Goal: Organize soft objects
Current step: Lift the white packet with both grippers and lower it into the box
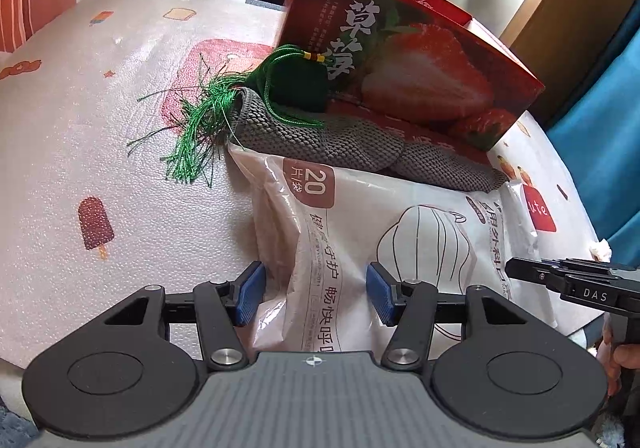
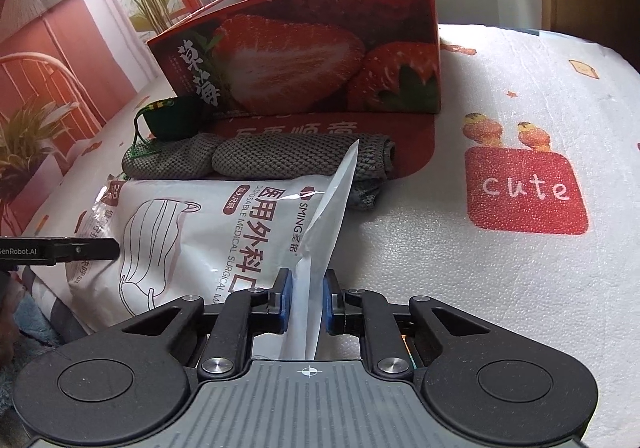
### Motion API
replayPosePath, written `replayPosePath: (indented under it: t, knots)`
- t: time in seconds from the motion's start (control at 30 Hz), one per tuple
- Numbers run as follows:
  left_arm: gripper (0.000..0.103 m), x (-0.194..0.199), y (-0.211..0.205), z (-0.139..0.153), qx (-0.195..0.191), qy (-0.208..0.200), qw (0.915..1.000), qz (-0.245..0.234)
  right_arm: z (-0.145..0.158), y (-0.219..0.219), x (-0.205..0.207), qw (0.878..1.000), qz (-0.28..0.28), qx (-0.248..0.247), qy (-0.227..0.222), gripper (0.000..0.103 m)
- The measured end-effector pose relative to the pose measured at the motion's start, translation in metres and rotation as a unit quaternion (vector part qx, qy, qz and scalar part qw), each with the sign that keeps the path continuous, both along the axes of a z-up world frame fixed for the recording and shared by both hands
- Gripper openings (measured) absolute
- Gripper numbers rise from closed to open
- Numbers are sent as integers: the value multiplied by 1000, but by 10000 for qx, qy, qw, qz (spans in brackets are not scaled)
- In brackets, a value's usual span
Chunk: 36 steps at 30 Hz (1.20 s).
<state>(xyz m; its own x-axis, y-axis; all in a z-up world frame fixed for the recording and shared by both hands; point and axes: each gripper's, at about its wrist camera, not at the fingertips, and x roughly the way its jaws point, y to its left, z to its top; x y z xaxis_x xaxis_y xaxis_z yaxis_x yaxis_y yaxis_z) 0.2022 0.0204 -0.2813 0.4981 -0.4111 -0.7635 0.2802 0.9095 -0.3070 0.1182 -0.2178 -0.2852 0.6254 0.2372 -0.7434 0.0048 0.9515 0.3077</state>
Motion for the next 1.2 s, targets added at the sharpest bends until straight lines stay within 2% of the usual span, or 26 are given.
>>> replayPosePath:
  t: [0.2, 0.23, 0.43, 0.63, 0.8, 1.0, 1.2]
  knots:
    - [54, 2, 14, 24, -406, -319, 9986, 61, 31, 9, -8, 9981, 218, -155, -557, 13]
    - [51, 2, 17, 29, -456, -368, 9983, 65, 38, 9, -8, 9974, 228, -200, -659, 13]
    - [51, 1, 27, 71, -693, -899, 9935, 7, 89, 10, -3, 9899, 390, -402, -1299, 12]
    - [51, 24, 13, 123, -584, -1550, 9860, -206, 147, 2, 32, 9788, 542, -836, -1791, 12]
    - [50, 62, -6, 150, -524, -1945, 9792, -238, 182, -10, 77, 9676, 452, -1286, -2124, 12]
    - [47, 115, -31, 164, -449, -2059, 9773, -206, 195, -34, 133, 9579, 332, -1686, -2299, 12]
    - [44, 173, -59, 162, -223, -2063, 9777, -316, 180, -54, 187, 9518, 275, -2080, -2238, 9]
